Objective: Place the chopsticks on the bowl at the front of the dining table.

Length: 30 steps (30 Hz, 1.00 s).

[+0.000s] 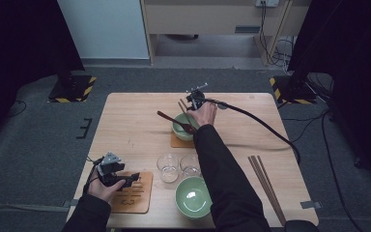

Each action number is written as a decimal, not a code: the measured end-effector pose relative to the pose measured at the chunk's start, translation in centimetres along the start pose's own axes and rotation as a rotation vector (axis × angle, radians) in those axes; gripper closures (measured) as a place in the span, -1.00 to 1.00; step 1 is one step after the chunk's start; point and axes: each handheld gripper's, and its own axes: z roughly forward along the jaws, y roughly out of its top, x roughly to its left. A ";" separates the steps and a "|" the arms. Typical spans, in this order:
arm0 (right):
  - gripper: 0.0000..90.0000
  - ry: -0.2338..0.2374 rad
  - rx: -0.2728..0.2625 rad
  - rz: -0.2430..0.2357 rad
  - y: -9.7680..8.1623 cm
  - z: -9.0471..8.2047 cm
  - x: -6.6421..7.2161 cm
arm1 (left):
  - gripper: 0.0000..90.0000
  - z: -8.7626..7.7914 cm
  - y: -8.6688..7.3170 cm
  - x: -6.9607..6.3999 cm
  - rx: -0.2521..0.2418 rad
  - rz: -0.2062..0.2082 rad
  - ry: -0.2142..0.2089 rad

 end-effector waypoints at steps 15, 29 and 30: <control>0.69 -0.017 -0.005 0.005 -0.1 0.2 -0.1 | -0.52 0.0 0.0 0.0 0.000 0.003 -0.001; -0.10 0.043 -0.200 0.014 0.3 -6.1 -1.8 | -0.52 0.2 0.0 0.0 0.005 -0.001 0.007; -0.16 0.044 -0.220 0.018 0.1 -6.7 -2.2 | -0.52 0.2 0.1 0.0 0.006 -0.001 0.008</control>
